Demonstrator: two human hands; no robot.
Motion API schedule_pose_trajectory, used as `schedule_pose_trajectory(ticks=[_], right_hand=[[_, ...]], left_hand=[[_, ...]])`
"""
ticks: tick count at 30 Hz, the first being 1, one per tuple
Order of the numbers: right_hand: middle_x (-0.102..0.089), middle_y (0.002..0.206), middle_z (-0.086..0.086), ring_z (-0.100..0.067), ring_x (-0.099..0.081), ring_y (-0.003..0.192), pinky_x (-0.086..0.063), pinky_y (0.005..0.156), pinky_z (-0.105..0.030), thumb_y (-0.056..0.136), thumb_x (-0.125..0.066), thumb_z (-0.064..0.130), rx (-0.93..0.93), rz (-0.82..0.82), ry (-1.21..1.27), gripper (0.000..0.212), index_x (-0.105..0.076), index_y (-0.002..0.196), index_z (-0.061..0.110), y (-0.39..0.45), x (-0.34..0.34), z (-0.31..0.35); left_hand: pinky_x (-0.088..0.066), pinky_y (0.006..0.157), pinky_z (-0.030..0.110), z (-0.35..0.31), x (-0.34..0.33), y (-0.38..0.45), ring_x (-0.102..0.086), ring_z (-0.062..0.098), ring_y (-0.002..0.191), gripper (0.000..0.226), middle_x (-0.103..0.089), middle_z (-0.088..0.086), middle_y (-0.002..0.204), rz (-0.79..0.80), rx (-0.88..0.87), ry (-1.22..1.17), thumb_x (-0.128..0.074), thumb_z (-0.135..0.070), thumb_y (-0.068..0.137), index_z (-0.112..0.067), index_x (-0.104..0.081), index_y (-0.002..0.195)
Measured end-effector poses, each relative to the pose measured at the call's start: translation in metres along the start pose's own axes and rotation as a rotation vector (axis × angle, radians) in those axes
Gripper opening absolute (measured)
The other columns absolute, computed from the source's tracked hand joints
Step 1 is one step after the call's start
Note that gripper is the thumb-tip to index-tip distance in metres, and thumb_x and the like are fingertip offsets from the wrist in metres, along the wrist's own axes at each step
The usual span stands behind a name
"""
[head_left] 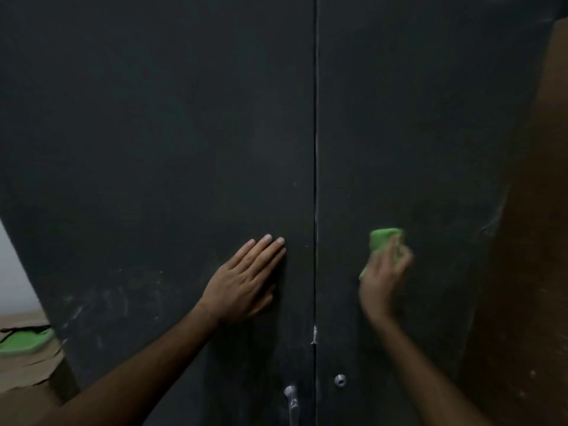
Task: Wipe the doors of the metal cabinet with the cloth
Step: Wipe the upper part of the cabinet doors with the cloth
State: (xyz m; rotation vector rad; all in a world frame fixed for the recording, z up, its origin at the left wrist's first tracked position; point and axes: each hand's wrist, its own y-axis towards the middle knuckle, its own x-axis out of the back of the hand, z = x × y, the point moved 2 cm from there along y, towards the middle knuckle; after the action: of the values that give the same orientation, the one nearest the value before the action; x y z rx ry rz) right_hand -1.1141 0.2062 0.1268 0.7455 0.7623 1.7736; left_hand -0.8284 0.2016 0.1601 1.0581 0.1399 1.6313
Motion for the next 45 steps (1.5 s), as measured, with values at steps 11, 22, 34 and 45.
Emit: schedule_pose_trajectory(ticks=[11, 22, 34, 45], right_hand=[[-0.053, 0.129, -0.021, -0.033, -0.052, 0.1, -0.046, 0.083, -0.043, 0.094, -0.055, 0.024, 0.593, 0.096, 0.134, 0.047, -0.054, 0.141, 0.013, 0.056, -0.005, 0.142], [-0.057, 0.13, -0.011, -0.031, -0.054, 0.097, -0.044, 0.076, -0.042, 0.083, -0.068, 0.009, 1.094, 0.401, 0.022, 0.054, -0.061, 0.134, 0.022, 0.024, 0.006, 0.057], [-0.049, 0.128, -0.017, -0.038, -0.055, 0.094, -0.048, 0.079, -0.047, 0.088, -0.065, 0.013, 0.8, 0.217, 0.091, 0.047, -0.061, 0.135, 0.016, 0.047, 0.011, 0.079], [-0.054, 0.129, -0.014, -0.027, -0.05, 0.101, -0.041, 0.078, -0.038, 0.092, -0.059, 0.026, 0.715, 0.01, 0.172, 0.043, -0.06, 0.133, 0.017, 0.141, -0.003, 0.193]], left_hand=[[-0.013, 0.126, 0.044, -0.004, 0.002, 0.004, -0.019, 0.029, 0.153, 0.075, -0.026, 0.015, 0.164, -0.07, -0.022, 0.058, -0.047, -0.047, 0.095, -0.003, -0.034, 0.154], [-0.017, 0.124, 0.049, -0.005, -0.001, 0.0, -0.03, 0.036, 0.149, 0.069, -0.036, 0.011, 0.159, -0.08, -0.101, 0.114, -0.048, -0.048, 0.093, -0.008, -0.044, 0.149], [-0.011, 0.126, 0.046, -0.006, -0.001, 0.001, -0.024, 0.03, 0.15, 0.071, -0.035, 0.015, 0.159, -0.084, -0.06, 0.097, -0.045, -0.049, 0.094, -0.01, -0.036, 0.153], [-0.015, 0.124, 0.046, -0.006, 0.0, 0.001, -0.027, 0.029, 0.148, 0.07, -0.038, 0.014, 0.156, -0.075, -0.056, 0.101, -0.045, -0.049, 0.093, -0.01, -0.039, 0.15]])
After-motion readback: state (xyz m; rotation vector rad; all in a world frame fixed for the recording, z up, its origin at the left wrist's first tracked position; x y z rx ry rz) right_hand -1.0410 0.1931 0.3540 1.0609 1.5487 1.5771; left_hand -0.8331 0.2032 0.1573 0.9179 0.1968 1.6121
